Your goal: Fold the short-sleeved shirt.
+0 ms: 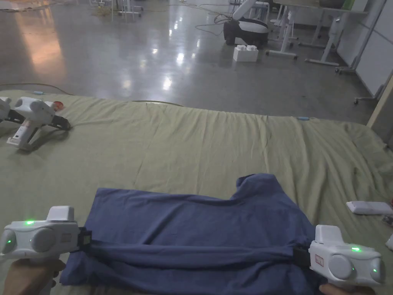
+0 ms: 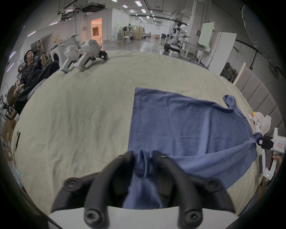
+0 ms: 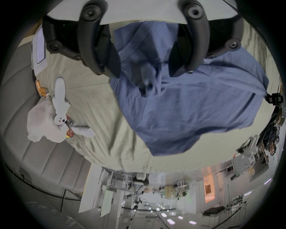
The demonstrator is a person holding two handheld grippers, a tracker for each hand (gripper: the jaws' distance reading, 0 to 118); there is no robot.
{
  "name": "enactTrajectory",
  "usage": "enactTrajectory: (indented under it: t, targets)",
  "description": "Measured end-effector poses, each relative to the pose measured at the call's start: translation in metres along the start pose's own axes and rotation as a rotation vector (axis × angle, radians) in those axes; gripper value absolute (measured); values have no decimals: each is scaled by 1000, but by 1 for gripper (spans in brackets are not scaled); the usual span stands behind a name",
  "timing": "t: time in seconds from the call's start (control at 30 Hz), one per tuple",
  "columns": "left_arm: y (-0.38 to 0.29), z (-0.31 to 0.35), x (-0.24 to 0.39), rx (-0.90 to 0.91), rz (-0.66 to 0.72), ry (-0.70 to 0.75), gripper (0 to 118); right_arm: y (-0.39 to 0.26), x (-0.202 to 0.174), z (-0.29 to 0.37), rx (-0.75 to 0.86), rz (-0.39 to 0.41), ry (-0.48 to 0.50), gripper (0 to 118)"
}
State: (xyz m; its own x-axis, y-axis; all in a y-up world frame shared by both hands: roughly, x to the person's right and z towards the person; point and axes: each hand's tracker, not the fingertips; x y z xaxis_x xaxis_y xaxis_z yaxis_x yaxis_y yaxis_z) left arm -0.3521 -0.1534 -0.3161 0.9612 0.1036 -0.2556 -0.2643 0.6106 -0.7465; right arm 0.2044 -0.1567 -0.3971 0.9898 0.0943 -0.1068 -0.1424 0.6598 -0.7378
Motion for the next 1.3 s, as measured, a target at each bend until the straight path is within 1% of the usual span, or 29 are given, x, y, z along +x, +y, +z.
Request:
enactTrajectory:
  t: [0.03,0.07,0.1,0.13,0.2,0.3,0.33,0.37,0.4,0.43,0.47,0.5,0.53,0.57,0.6,0.67,0.73,0.8,0.93,1.0,1.13,1.27,1.3]
  targets:
    - [0,6,2,32,-2,-4,40,-1,-2,10,38,-18,3,72]
    - [0,13,4,51,-4,-10,49,-1,-3,18,75,-34,16,72]
    - [0,23,6,80,-10,-36,62,-1,-4,27,121,-47,31,72]
    - [-1,33,11,119,-22,-51,65,-1,-6,38,168,-52,39,73]
    - [-6,54,22,211,-40,-53,65,-3,-14,58,268,-50,36,75]
    - [-17,90,36,365,-32,-63,64,-10,-30,87,393,-55,61,75]
    - [-23,100,40,413,-32,-62,60,-13,-36,97,435,-67,63,74]
    - [-27,106,43,456,-35,-59,52,-17,-41,106,477,-82,57,72]
    - [-33,116,50,501,-52,-54,39,-20,-46,115,517,-89,56,67]
    - [-40,126,57,537,-75,-32,29,-22,-54,126,555,-99,43,58]
    - [-46,134,65,571,-100,-8,23,-26,-60,135,588,-96,42,48]
    - [-51,139,69,596,-120,8,19,-28,-63,142,614,-95,43,29]
    - [-57,147,74,627,-131,22,16,-31,-67,150,654,-101,41,16]
    - [-61,153,77,648,-133,18,7,-32,-70,156,671,-91,21,6]
    - [-66,161,79,672,-131,12,0,-34,-74,163,695,-89,17,4]
    - [-73,171,84,711,-146,49,0,-39,-75,176,759,-100,46,0]
    - [-79,179,86,720,-172,48,0,-40,-79,187,792,-86,21,0]
    - [-81,183,85,719,-183,55,0,-42,-81,195,829,-69,6,0]
    - [-83,176,68,660,-156,60,0,-42,-83,198,823,-67,14,0]
    - [-81,161,53,528,-148,47,0,-42,-82,196,801,-75,24,0]
    - [-74,117,11,292,-57,28,0,-48,-80,183,738,-78,30,0]
    - [-61,78,-19,133,-4,15,0,-54,-78,171,677,-66,38,0]
    - [-57,69,-22,95,3,10,9,-55,-78,168,667,-65,39,0]
